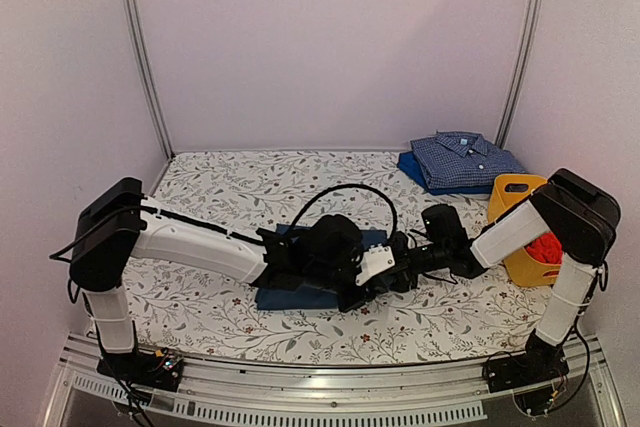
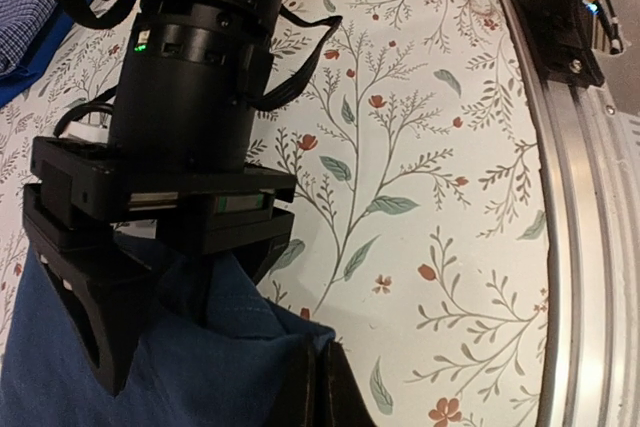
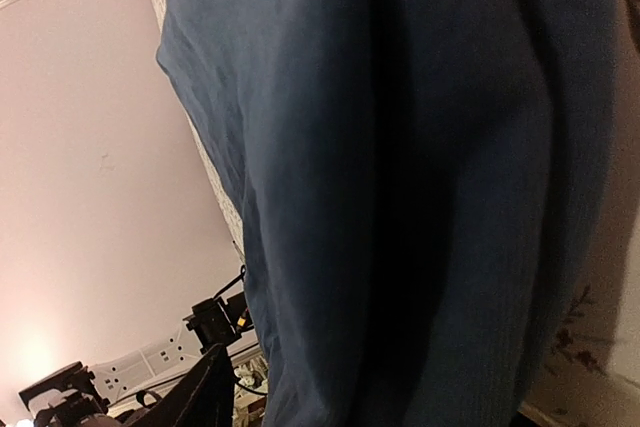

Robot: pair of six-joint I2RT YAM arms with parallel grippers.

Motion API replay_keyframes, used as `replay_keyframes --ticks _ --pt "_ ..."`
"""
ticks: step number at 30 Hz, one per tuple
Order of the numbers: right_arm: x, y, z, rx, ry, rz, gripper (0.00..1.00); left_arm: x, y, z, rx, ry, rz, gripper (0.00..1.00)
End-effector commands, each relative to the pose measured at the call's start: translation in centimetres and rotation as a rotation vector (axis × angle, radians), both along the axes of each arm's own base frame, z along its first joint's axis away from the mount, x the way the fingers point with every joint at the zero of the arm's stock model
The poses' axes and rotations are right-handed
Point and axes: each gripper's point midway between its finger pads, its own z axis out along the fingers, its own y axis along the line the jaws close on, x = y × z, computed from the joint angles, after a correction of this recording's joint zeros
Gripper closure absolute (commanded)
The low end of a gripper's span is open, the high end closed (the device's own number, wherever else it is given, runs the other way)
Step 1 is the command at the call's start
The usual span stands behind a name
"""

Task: Fold and stack the mixed laundry pile
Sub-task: Pass from the left arm to the right

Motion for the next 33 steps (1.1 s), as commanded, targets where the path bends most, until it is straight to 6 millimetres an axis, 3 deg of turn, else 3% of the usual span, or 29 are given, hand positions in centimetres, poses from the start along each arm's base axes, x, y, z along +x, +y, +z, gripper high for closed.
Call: replay_keyframes --ticks 1,8,13,16,19,21,23,25,27,29,33 --pt "1.4 1.0 -0.6 0.021 -0.001 -0.015 0.39 0.1 -0.3 2.3 -0.063 -0.017 -0.019 1.0" --pt "2.5 0.9 -2.1 0.023 0.024 -0.037 0.48 0.0 0.1 2.0 -0.052 -0.021 -0.02 1.0" --pt "3.2 1.2 -2.7 0.022 0.02 -0.028 0.63 0.0 0.3 1.8 -0.046 -0.018 -0.018 1.0" --pt "3.6 1.2 -3.4 0.014 0.023 -0.037 0.65 0.0 0.3 1.9 -0.048 -0.022 -0.018 1.0" --pt "4.1 1.6 -3.4 0.023 0.017 -0.033 0.81 0.3 0.5 1.7 -0.033 -0.029 -0.002 0.99" --pt "4.4 1.8 -2.9 0.025 0.005 -0.028 0.91 0.8 0.7 2.0 -0.034 -0.034 0.025 0.89" --pt "4.7 2.0 -2.1 0.016 -0.009 -0.009 0.98 1.5 1.0 3.4 -0.064 -0.041 0.082 0.68" --pt "4.9 2.2 -1.5 -0.016 -0.042 0.027 1.0 2.5 2.2 5.2 -0.113 -0.034 0.165 0.47" --pt "5.1 2.0 -0.7 -0.057 -0.073 0.057 1.0 3.6 3.9 7.2 -0.167 -0.029 0.248 0.32" --pt "5.2 1.9 0.0 -0.091 -0.111 0.096 1.0 4.8 5.9 8.8 -0.214 -0.01 0.336 0.19" --pt "5.1 1.2 0.9 -0.184 -0.162 0.173 1.0 7.3 10.4 10.5 -0.286 0.061 0.508 0.04"
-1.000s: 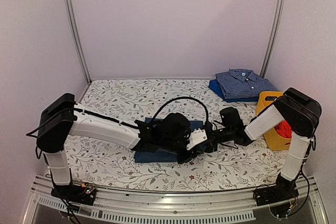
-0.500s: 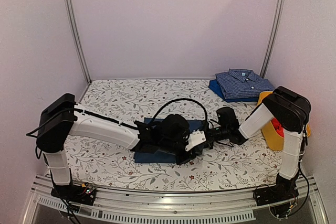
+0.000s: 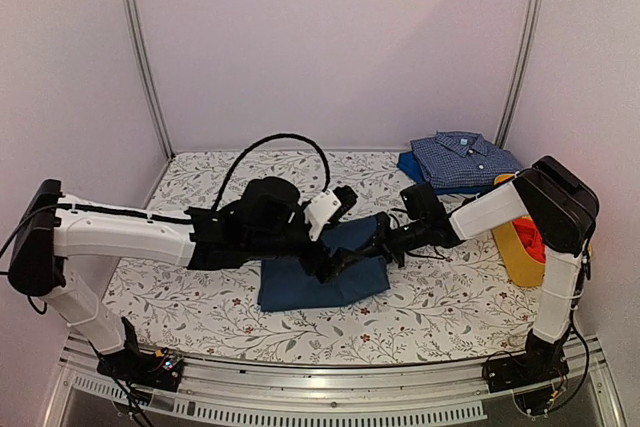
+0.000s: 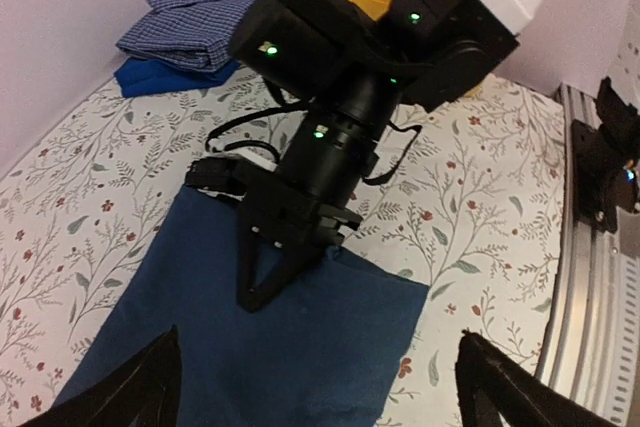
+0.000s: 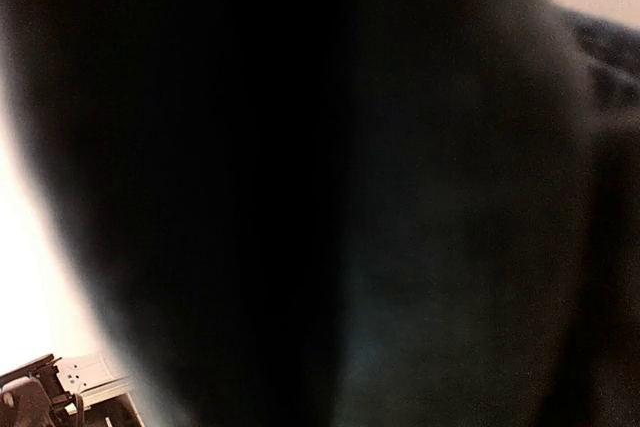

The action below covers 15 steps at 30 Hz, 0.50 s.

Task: Fold and stack the mixed laundry pile
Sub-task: Pass from the left arm to the right, then turn over the square-folded T-shirt at the center of the board.

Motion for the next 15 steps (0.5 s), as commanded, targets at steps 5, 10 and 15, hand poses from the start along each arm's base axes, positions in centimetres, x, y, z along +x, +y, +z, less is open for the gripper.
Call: replay_keyframes --ticks 5,10,15 --pt "0.1 -2.9 3.7 -0.221 -0.177 0.168 1.0 5.7 9.1 1.5 -0.162 0.205 0.394 0.0" --pt "0.0 -5.7 5.6 -0.337 -0.225 0.221 1.0 6.4 12.2 0.6 -0.184 0.273 0.484 0.0" --pt "0.5 -9.7 8.2 -0.493 -0.276 0.201 1.0 6.7 14.0 -0.5 -0.161 0.332 0.537 0.0"
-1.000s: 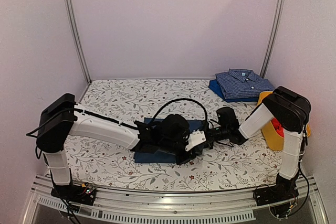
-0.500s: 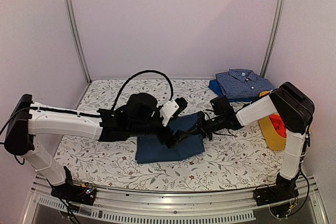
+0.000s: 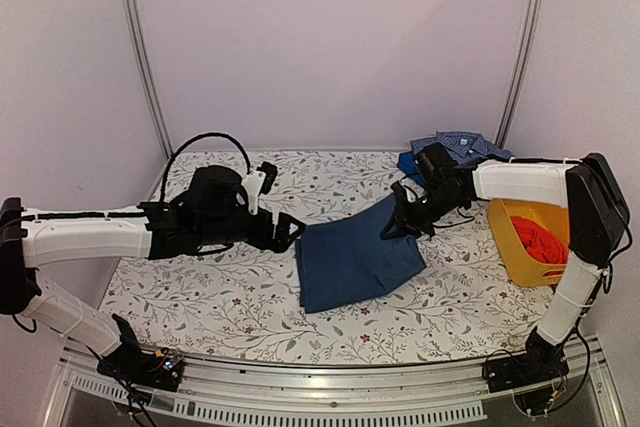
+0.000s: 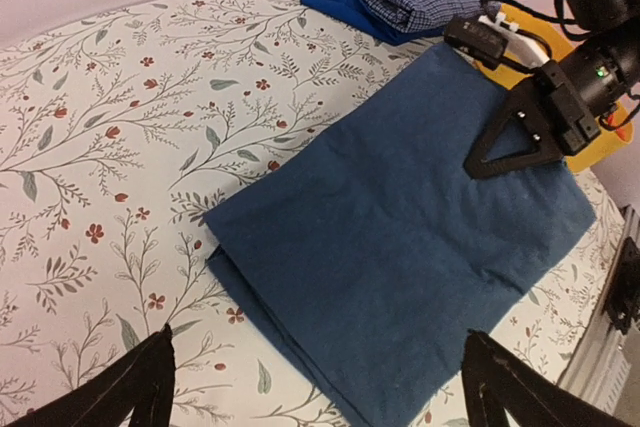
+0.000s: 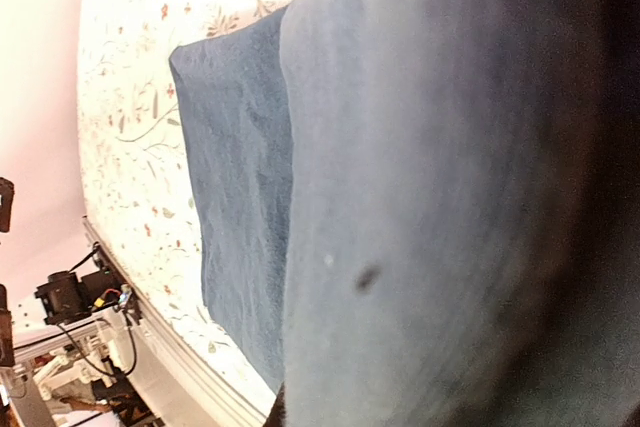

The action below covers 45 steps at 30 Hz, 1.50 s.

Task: Fold and stack the mixed laundry pile
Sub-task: Turn over the square-folded T-shirt at the center of the board.

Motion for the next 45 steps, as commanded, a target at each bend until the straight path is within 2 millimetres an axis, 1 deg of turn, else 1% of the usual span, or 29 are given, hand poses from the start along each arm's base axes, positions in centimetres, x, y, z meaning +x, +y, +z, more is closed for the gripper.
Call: replay_keyframes --ticks 1,6,12,16,17,20,22,24,26,28,29,30,32,35,36,39,40,41,42,43,44,45 --pt "-0.4 -5.1 3.0 -0.178 -0.072 0.007 1.0 0.3 1.7 -0.6 -0.014 0.076 0.056 0.0" --pt "-0.2 -9.7 7.2 -0.309 -0.131 -0.053 1.0 1.2 2.3 -1.0 0.025 0.105 0.08 0.0" --pt "-2.0 -13.7 11.5 -0.445 -0.152 -0.139 1.0 2.0 2.5 -0.9 0.036 0.122 0.086 0.0" --pt "-3.1 -16.5 13.8 -0.555 -0.15 -0.201 1.0 2.3 2.9 -1.1 0.036 0.134 0.099 0.0" --pt "-3.1 -17.2 14.1 -0.59 -0.157 -0.216 1.0 2.4 3.1 -1.2 0.038 0.138 0.104 0.0" --pt "-3.1 -18.1 14.7 -0.583 -0.162 -0.246 1.0 2.4 3.6 -1.7 0.043 0.155 0.121 0.0" --pt "-3.0 -18.7 14.2 -0.609 -0.154 -0.252 1.0 2.3 3.9 -1.9 0.049 0.166 0.128 0.0" --pt "-2.7 -18.3 13.3 -0.612 -0.121 -0.238 1.0 2.1 4.3 -2.1 0.053 0.175 0.134 0.0" --pt "-2.0 -16.7 12.5 -0.607 -0.101 -0.208 1.0 2.0 4.9 -2.1 0.061 0.176 0.147 0.0" --pt "-0.9 -14.3 12.7 -0.594 -0.116 -0.175 1.0 1.9 5.6 -2.0 0.066 0.174 0.162 0.0" --pt "0.0 -12.7 12.6 -0.573 -0.116 -0.156 1.0 1.9 6.0 -1.9 0.066 0.174 0.171 0.0" --pt "0.7 -11.0 13.1 -0.531 -0.132 -0.139 1.0 1.8 6.4 -1.9 0.065 0.175 0.179 0.0" --pt "1.9 -7.8 13.4 -0.447 -0.141 -0.103 1.0 1.7 7.1 -2.0 0.061 0.181 0.195 0.0" --pt "2.8 -3.8 11.5 -0.395 -0.108 -0.04 1.0 1.7 8.5 -2.3 0.068 0.194 0.228 0.0" --pt "3.1 -2.5 10.2 -0.388 -0.085 -0.018 1.0 1.7 9.0 -2.3 0.072 0.199 0.242 0.0" --pt "3.1 0.9 8.0 -0.356 -0.055 0.042 1.0 1.9 10.5 -1.9 0.074 0.207 0.283 0.0" --pt "3.0 2.1 6.8 -0.349 -0.032 0.061 1.0 2.0 10.9 -1.7 0.068 0.209 0.292 0.0" --pt "3.0 3.4 6.0 -0.335 -0.023 0.08 1.0 1.9 11.3 -1.5 0.055 0.212 0.301 0.0" --pt "2.8 4.8 5.7 -0.314 -0.021 0.092 1.0 2.0 11.7 -1.3 0.038 0.212 0.31 0.0" --pt "2.7 6.2 4.7 -0.303 -0.005 0.11 1.0 2.0 12.2 -1.1 0.026 0.213 0.325 0.0" --pt "2.6 7.7 5.0 -0.275 -0.014 0.124 1.0 1.8 12.4 -1.0 0.006 0.222 0.324 0.0" --pt "2.4 9.1 4.5 -0.259 -0.004 0.139 1.0 1.7 12.6 -1.1 -0.006 0.229 0.325 0.0"
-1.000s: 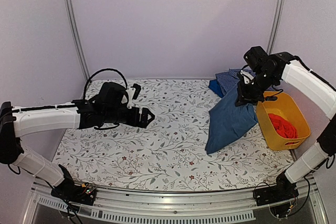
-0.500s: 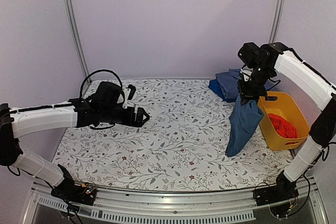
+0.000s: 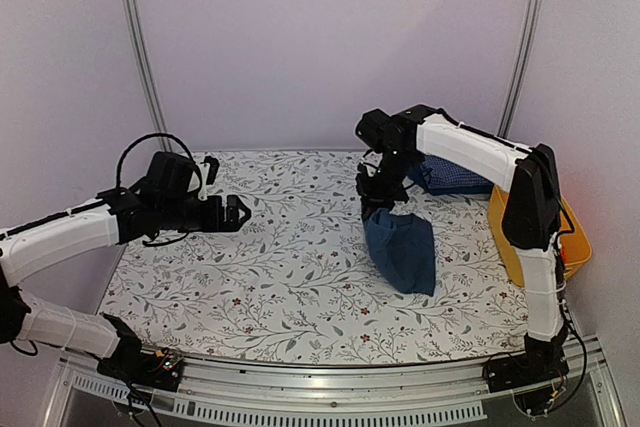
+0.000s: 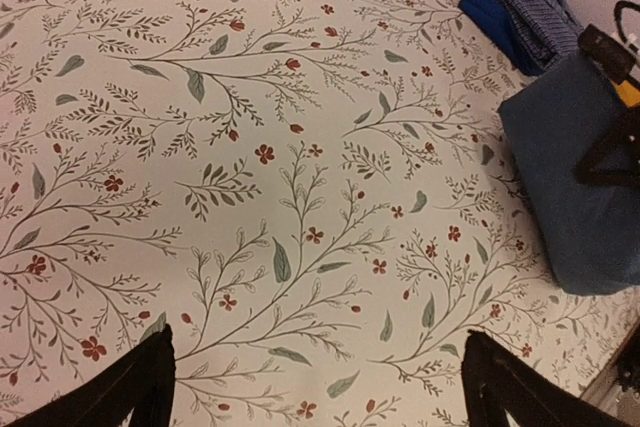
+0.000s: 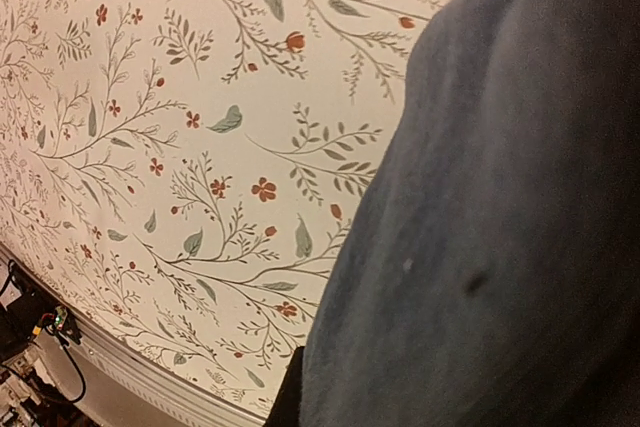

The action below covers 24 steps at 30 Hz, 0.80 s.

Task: Fold and stack the mixed laundry pile
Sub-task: Turn over the square-folded T-shirt at the center of the board.

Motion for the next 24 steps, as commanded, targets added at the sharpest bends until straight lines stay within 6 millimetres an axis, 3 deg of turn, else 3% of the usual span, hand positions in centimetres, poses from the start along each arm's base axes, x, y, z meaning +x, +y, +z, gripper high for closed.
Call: replay_keyframes --ticks 1,5,10,12,15,19,22,24 --pt "-0.8 7.6 -0.1 0.161 0.02 0.07 1.0 -0.7 1.8 0.0 -0.053 0.031 0.041 0.0" --pt "-2.2 11.8 -3.6 0.211 0.094 0.112 1.0 -1.1 2.9 -0.4 -0.069 0.048 0.068 0.0" --pt "-3.8 15.8 -5.1 0.318 0.149 0.145 0.99 -1.7 3.5 -0.8 -0.109 0.073 0.08 0.0" --pt "-4.3 17.6 -5.0 0.392 0.177 0.155 0.86 -1.8 3.6 -1.0 -0.134 0.091 0.083 0.0" --pt "-4.9 20.6 -2.8 0.542 0.184 0.203 0.69 -2.0 3.5 -1.0 -0.172 0.106 0.084 0.0" --pt "-6.0 23.1 1.6 0.745 0.185 0.292 0.43 -2.0 2.6 -0.4 -0.232 0.11 0.056 0.0" --pt "-6.3 22.9 3.9 0.839 0.167 0.334 0.33 -2.2 1.2 0.2 -0.291 0.117 0.006 0.0" --pt "-6.3 21.4 5.8 0.884 0.143 0.336 0.3 -2.3 0.3 0.6 -0.306 0.11 -0.031 0.0"
